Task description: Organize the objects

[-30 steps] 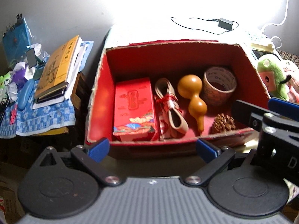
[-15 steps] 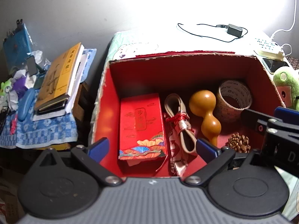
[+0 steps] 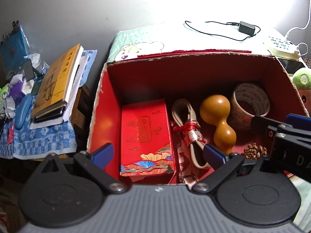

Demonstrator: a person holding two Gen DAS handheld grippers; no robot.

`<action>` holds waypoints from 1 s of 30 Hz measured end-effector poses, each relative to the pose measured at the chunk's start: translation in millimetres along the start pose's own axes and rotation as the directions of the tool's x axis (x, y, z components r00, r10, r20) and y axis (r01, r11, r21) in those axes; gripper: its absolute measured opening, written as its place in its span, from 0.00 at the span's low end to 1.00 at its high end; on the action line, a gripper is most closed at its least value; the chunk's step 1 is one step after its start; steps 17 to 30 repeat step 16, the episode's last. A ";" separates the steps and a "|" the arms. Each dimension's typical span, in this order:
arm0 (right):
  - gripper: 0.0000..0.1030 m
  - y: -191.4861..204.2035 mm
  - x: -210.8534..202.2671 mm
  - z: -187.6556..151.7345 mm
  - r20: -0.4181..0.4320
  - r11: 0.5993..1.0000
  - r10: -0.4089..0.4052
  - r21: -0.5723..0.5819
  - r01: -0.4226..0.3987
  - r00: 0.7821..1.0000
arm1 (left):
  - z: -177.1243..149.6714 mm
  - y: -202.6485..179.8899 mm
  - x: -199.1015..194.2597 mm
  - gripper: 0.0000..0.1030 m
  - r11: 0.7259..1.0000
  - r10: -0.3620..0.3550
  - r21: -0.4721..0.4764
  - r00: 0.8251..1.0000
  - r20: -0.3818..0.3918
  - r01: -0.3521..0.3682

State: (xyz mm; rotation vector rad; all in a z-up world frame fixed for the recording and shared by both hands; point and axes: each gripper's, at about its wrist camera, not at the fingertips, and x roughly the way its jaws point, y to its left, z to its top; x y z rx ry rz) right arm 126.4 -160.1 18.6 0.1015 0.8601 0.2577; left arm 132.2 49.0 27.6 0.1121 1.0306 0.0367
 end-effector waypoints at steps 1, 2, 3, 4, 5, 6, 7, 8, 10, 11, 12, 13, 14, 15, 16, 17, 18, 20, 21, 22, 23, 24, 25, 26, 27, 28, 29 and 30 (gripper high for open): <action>0.65 -0.8 0.4 -0.3 -0.001 1.000 0.000 0.003 0.000 1.000 | 0.1 -0.6 0.5 0.96 1.000 -0.003 0.001 1.000 0.000 0.003; 0.65 -1.6 0.6 -0.4 -0.002 1.000 0.000 0.007 0.000 1.000 | 0.1 -1.6 1.0 0.95 1.000 -0.005 0.001 1.000 0.000 0.005; 0.65 -2.1 1.6 -0.2 -0.003 1.000 0.000 0.010 0.000 1.000 | 0.1 -2.1 1.4 0.94 1.000 -0.010 0.002 1.000 0.000 0.010; 0.65 -2.6 1.6 -0.4 -0.004 1.000 0.000 0.012 0.000 1.000 | 0.1 -2.8 1.5 0.91 1.000 -0.017 0.005 1.000 0.001 0.017; 0.65 -3.1 2.3 -0.5 -0.004 1.000 0.000 0.012 0.000 1.000 | -0.2 -3.8 1.2 0.91 1.000 -0.021 0.009 1.000 0.004 0.021; 0.65 -3.6 2.3 -0.7 -0.003 1.000 -0.001 0.014 0.001 1.000 | -0.3 -4.7 1.0 0.90 1.000 -0.021 0.014 1.000 0.007 0.021; 0.65 -4.0 2.2 -0.9 -0.002 1.000 0.000 0.015 0.000 1.000 | -0.4 -5.2 0.6 0.88 1.000 -0.025 0.016 1.000 0.011 0.024; 0.65 -4.6 2.3 -0.9 -0.001 1.000 0.001 0.018 -0.001 1.000 | -0.1 -4.6 0.3 0.87 0.999 -0.033 0.015 0.999 0.014 0.033; 0.65 -5.4 1.1 -0.9 0.005 1.000 0.002 0.022 -0.002 1.000 | -0.1 -4.4 -1.1 0.86 0.999 -0.041 0.010 0.999 0.020 0.040; 0.65 -5.5 0.8 -0.9 0.006 1.000 0.000 0.022 0.000 1.000 | -0.2 -5.1 -2.0 0.86 0.999 -0.037 0.012 0.999 0.026 0.037; 0.65 -5.7 0.7 -0.8 0.008 1.000 0.000 0.022 0.000 1.000 | -0.5 -5.5 -2.8 0.86 0.999 -0.033 0.014 0.999 0.032 0.032; 0.65 -5.7 0.7 -0.8 0.008 1.000 0.000 0.023 0.000 1.000 | -0.5 -5.6 -3.0 0.86 0.999 -0.030 0.015 0.999 0.034 0.029; 0.65 -5.5 0.7 -1.1 0.008 1.000 -0.001 0.023 0.001 1.000 | -0.4 -5.6 -3.0 0.86 1.000 -0.028 0.016 0.999 0.034 0.027; 0.65 -5.4 0.9 -1.2 0.008 1.000 -0.002 0.023 0.002 1.000 | -0.3 -5.5 -2.5 0.86 1.000 -0.026 0.013 0.999 0.031 0.026; 0.65 -5.2 1.1 -1.5 0.008 1.000 -0.003 0.023 0.003 1.000 | -0.3 -5.2 -1.7 0.87 1.000 -0.025 0.011 0.999 0.027 0.024; 0.65 -5.2 1.1 -1.5 0.008 1.000 -0.003 0.023 0.003 1.000 | -0.3 -5.2 -1.7 0.87 1.000 -0.025 0.011 0.999 0.027 0.024; 0.65 -5.2 1.1 -1.5 0.008 1.000 -0.003 0.023 0.003 1.000 | -0.3 -5.2 -1.7 0.87 1.000 -0.025 0.011 0.999 0.027 0.024; 0.65 -5.2 1.1 -1.5 0.008 1.000 -0.003 0.023 0.003 1.000 | -0.3 -5.2 -1.7 0.87 1.000 -0.025 0.011 0.999 0.027 0.024; 0.65 -5.2 1.1 -1.5 0.008 1.000 -0.003 0.023 0.003 1.000 | -0.3 -5.2 -1.7 0.87 1.000 -0.025 0.011 0.999 0.027 0.024; 0.65 -5.2 1.1 -1.5 0.008 1.000 -0.003 0.023 0.003 1.000 | -0.3 -5.2 -1.7 0.87 1.000 -0.025 0.011 0.999 0.027 0.024; 0.65 -5.2 1.1 -1.5 0.008 1.000 -0.003 0.023 0.003 1.000 | -0.3 -5.2 -1.7 0.87 1.000 -0.025 0.011 0.999 0.027 0.024; 0.65 -5.2 1.1 -1.5 0.008 1.000 -0.003 0.023 0.003 1.000 | -0.3 -5.2 -1.7 0.87 1.000 -0.025 0.011 0.999 0.027 0.024; 0.65 -5.2 1.1 -1.5 0.008 1.000 -0.003 0.023 0.003 1.000 | -0.3 -5.2 -1.7 0.87 1.000 -0.025 0.011 0.999 0.027 0.024; 0.65 -5.2 1.1 -1.5 0.008 1.000 -0.003 0.023 0.003 1.000 | -0.3 -5.2 -1.7 0.87 1.000 -0.025 0.011 0.999 0.027 0.024; 0.65 -5.2 1.1 -1.5 0.008 1.000 -0.003 0.023 0.003 1.000 | -0.3 -5.2 -1.7 0.87 1.000 -0.025 0.011 0.999 0.027 0.024; 0.65 -5.2 1.1 -1.5 0.008 1.000 -0.003 0.023 0.003 1.000 | -0.3 -5.2 -1.7 0.87 1.000 -0.025 0.011 0.999 0.027 0.024; 0.65 -5.2 1.1 -1.5 0.008 1.000 -0.003 0.023 0.003 1.000 | -0.3 -5.2 -1.7 0.87 1.000 -0.025 0.011 0.999 0.027 0.024; 0.65 -5.2 1.1 -1.5 0.008 1.000 -0.003 0.023 0.003 1.000 | -0.3 -5.2 -1.7 0.87 1.000 -0.025 0.011 0.999 0.027 0.024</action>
